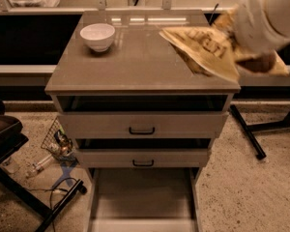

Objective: Place brown chip bag into bottom drawer

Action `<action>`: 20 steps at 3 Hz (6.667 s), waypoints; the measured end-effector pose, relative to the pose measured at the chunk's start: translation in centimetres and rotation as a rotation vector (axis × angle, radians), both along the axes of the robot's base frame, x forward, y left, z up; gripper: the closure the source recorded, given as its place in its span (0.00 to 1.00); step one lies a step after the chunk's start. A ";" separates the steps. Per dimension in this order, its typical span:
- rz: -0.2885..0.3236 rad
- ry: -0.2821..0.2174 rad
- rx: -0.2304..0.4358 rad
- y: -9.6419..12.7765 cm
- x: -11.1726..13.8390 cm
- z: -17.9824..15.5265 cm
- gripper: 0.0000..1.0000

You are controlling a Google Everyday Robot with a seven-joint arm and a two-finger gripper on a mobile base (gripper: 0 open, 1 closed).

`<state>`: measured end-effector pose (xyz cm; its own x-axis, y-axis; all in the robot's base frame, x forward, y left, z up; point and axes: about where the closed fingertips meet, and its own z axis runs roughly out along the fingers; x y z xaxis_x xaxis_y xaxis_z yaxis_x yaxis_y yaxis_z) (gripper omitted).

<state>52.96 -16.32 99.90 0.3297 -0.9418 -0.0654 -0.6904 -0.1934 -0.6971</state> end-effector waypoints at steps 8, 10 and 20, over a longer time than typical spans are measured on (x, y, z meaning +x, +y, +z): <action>-0.123 0.440 0.696 1.6 -8.1 -45.8 1.00; -0.147 0.464 0.758 5.0 -6.7 -52.4 1.00; -0.187 0.619 0.784 10.9 -6.1 -71.9 0.00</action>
Offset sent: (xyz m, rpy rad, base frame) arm -0.1677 -0.1208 -0.2049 0.4556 0.4432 -0.2380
